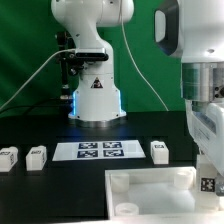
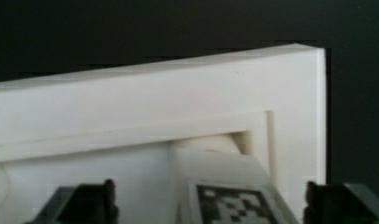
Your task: Assemble one leg
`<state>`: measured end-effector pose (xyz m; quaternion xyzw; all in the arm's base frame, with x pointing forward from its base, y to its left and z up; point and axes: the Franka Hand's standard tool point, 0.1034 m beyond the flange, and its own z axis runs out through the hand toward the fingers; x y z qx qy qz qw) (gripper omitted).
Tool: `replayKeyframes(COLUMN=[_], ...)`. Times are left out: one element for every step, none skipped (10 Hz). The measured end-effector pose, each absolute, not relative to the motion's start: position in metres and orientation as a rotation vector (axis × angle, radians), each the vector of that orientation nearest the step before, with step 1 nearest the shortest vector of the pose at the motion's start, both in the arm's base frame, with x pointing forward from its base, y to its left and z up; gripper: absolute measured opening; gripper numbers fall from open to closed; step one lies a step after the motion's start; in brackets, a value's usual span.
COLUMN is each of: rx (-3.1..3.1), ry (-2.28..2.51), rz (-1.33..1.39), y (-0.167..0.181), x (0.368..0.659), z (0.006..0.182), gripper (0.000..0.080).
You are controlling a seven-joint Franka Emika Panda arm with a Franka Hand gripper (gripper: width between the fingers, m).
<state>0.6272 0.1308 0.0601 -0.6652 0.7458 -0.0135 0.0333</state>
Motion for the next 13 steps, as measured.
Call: replayKeyframes(rx=[-2.236, -2.402, -2.507, -2.643, -2.718, -2.785, -2.832, -2.933, -3.05, -3.113, -3.133, -3.141, -3.138], ry=[2.114, 1.926, 1.789, 1.59, 1.463, 1.338, 1.242, 1.013, 0.683, 0.371, 0.22, 0.178, 0.226], rz=[-0.053, -0.065, -0.072, -0.083, -0.087, -0.091, -0.093, -0.101, -0.104, -0.119, -0.12, -0.122, -0.122], y=[0.13, 0.129, 0.13, 0.129, 0.129, 0.129, 0.128, 0.127, 0.123, 0.117, 0.112, 0.112, 0.112], x=[0.627, 0.628, 0.628, 0.629, 0.628, 0.628, 0.628, 0.629, 0.633, 0.638, 0.639, 0.639, 0.639], z=[0.06, 0.06, 0.061, 0.062, 0.061, 0.061, 0.061, 0.062, 0.066, 0.069, 0.069, 0.069, 0.069], gripper=[0.0571, 0.0633, 0.0645, 0.0645, 0.0649, 0.0649, 0.0649, 0.0649, 0.0649, 0.0649, 0.0649, 0.0622, 0.0622])
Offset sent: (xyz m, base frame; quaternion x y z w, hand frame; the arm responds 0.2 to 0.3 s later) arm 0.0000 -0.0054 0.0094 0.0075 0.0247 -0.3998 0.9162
